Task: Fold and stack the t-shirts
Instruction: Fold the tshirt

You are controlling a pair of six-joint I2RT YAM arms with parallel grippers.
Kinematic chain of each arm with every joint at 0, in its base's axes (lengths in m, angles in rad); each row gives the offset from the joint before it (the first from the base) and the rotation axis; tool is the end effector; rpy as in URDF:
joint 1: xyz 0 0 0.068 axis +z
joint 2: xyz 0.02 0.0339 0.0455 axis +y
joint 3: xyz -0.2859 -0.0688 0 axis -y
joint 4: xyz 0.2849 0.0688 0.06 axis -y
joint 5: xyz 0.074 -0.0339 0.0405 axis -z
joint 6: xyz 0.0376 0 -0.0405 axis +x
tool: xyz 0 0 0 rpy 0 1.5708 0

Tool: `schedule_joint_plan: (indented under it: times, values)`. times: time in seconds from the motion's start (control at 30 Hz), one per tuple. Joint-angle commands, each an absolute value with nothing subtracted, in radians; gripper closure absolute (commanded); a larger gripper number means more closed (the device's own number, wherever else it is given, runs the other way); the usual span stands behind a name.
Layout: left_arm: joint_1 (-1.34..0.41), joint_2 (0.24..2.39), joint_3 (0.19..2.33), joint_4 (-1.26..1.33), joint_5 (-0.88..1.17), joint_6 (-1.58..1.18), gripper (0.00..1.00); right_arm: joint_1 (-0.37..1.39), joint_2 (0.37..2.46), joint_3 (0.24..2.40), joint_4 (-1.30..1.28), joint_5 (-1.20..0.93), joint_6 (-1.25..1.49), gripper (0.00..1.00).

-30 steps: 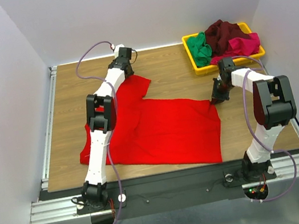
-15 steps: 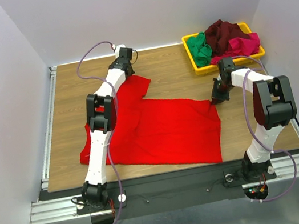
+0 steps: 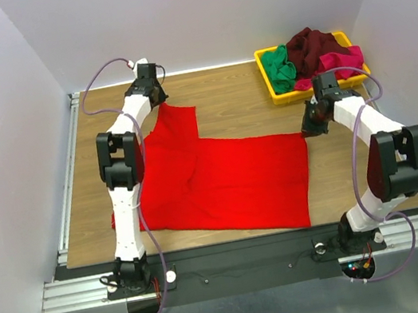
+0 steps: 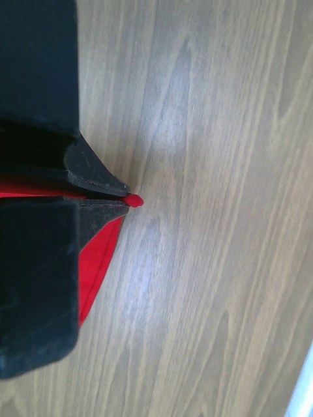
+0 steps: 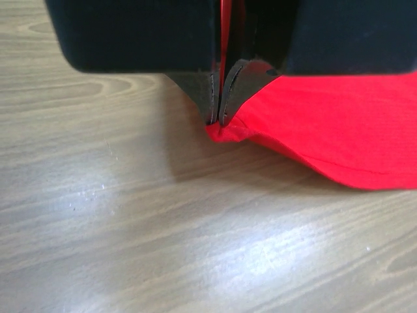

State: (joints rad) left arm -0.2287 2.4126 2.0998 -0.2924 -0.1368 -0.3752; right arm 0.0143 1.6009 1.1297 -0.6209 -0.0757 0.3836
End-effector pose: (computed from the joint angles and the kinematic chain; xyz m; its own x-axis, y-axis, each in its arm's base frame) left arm 0.5994 -0.1343 0.2101 -0.5578 -0.2429 -0.7936 -0.0957 0.9687 -0.2292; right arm 0.3610 0.0080 0.2244 -0.8414 0.3612 -0.4020 0.2866 0.9289 0.2346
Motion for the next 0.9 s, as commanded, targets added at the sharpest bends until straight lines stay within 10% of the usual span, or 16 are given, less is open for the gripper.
schedule_joint_plan:
  times: [0.0,0.87]
  values:
    - [-0.244,2.267,2.039,-0.233,-0.097,-0.356,1.00,0.018,1.568,1.129,-0.678,-0.095,0.334,1.00]
    - [-0.232,1.700,1.367,-0.091,-0.238,-0.258,1.00,0.060,1.434,1.051,-0.893,-0.184,0.262,1.00]
